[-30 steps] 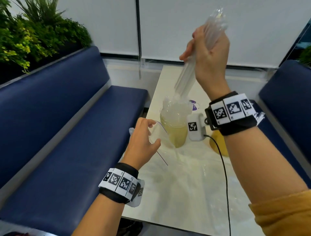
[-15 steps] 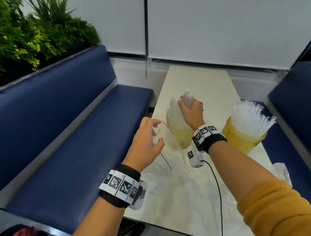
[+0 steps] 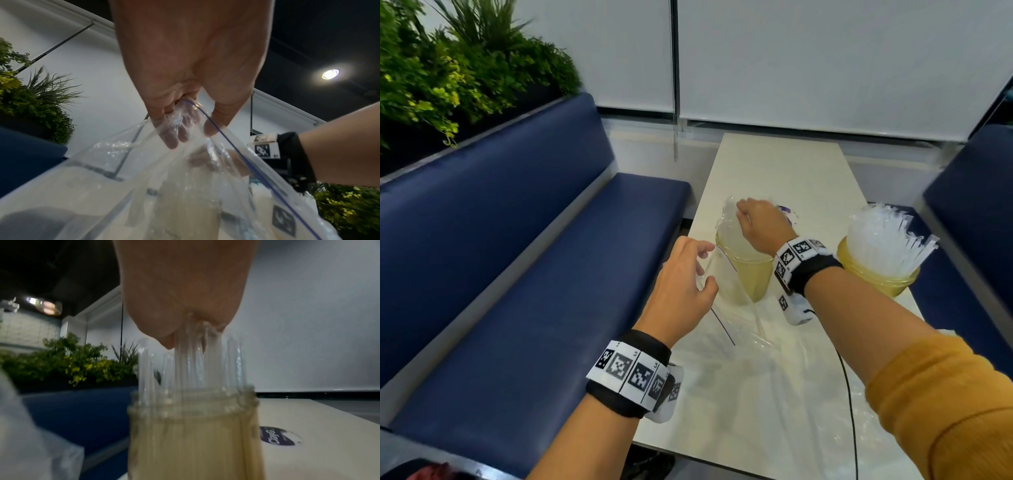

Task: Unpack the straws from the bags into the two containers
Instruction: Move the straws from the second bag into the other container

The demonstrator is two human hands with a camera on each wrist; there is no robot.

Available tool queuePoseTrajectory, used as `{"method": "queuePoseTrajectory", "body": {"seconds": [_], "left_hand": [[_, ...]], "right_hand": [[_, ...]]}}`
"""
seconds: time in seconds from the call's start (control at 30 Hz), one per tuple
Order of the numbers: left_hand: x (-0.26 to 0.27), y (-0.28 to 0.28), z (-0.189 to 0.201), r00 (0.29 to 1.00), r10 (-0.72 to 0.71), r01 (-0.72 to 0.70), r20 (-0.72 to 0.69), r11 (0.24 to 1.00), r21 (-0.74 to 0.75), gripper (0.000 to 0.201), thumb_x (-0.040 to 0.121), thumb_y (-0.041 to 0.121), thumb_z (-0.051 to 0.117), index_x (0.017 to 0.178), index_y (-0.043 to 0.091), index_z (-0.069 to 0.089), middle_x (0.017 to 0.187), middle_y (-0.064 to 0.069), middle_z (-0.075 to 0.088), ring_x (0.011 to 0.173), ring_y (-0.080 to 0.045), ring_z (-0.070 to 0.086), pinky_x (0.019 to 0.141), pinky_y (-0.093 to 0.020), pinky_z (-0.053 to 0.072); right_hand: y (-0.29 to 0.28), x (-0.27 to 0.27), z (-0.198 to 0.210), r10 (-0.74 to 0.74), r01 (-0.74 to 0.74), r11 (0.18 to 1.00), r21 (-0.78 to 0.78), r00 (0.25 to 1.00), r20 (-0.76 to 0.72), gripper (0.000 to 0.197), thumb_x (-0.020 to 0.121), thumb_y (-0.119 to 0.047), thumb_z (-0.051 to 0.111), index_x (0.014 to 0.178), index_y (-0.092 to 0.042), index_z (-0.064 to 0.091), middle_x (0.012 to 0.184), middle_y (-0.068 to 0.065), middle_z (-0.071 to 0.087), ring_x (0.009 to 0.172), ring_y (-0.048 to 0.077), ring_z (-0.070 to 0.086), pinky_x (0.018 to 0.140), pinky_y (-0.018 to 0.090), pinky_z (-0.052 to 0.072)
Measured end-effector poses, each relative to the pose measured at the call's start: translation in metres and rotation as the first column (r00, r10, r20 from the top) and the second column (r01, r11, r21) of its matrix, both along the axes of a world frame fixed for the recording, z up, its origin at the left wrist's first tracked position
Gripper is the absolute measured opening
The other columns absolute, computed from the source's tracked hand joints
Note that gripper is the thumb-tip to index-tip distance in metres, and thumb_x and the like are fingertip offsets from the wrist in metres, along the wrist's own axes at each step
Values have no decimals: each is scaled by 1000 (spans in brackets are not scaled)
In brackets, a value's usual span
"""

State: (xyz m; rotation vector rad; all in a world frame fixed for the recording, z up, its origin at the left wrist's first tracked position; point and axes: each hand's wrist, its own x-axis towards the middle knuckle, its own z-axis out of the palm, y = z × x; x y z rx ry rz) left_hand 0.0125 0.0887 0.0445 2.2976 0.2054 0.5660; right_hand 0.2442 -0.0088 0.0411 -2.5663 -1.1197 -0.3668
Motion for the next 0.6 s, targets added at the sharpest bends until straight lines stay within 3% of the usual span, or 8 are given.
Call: {"method": "queuePoseTrajectory", "body": {"seconds": [0.07,0.17,0.27,0.37,0.43,0.5,0.57,0.6], "left_hand": [[-1,0,1,1000,-18,18,0,1000,-9,47,88,10,64,131,25,51,118,15,43,98,-4,57,94,-40,53],[0,-1,2,999,-42,42,-20,999,-17,55,87,5,63,136,24,49,124,16,42,103,-5,57,90,-33,55],[3,-2,2,998,-60,59,-28,998,-29,60,85,-1,61,139,22,48,129,15,41,106,-7,57,88,-27,55],[7,-2,4,996,-71,69,-52,997,-48,65,84,-6,59,143,19,45,134,13,40,109,-7,56,85,-22,55],[9,-3,4,996,-79,76,-49,995,-59,69,82,-9,56,145,18,44,136,14,39,110,-6,55,86,-26,56],[10,-5,2,995,-84,81,-51,995,-65,71,81,-12,55,145,17,44,137,14,38,111,-6,55,88,-28,56],[11,-8,2,995,-80,75,-63,995,-72,74,81,-15,55,146,17,43,139,14,37,112,-5,53,88,-26,56],[11,-10,2,995,-78,73,-63,994,-75,75,80,-16,55,147,17,43,140,14,36,113,-5,53,88,-23,55]], "right_hand": [[-5,-7,-6,25,-25,999,-39,1000,-12,33,105,-27,35,120,-8,58,116,10,61,108,31,58,89,39,48],[-11,-23,14,11,-7,987,157,1000,-25,35,104,-28,40,126,-11,61,124,8,63,118,27,54,98,40,45],[-20,-56,45,-33,-38,912,408,985,166,23,95,-27,52,86,-16,70,78,-5,66,73,13,56,66,30,48],[-32,-98,57,-22,-111,861,496,967,255,30,84,-23,59,55,-21,53,46,-11,44,43,12,41,50,21,33],[-34,-115,47,71,-98,936,337,993,91,36,82,-25,56,49,-16,47,41,-3,45,41,20,43,49,26,42],[-33,-125,26,127,-123,992,34,979,-158,35,85,-26,55,56,-8,61,50,7,56,51,25,52,59,36,52],[-31,-134,4,88,-159,962,-221,950,-300,29,90,-32,56,89,-8,74,81,9,71,75,26,64,74,38,55],[-29,-138,-5,36,-149,938,-313,940,-341,36,92,-40,56,106,-9,70,94,10,71,85,27,65,77,38,55]]}}
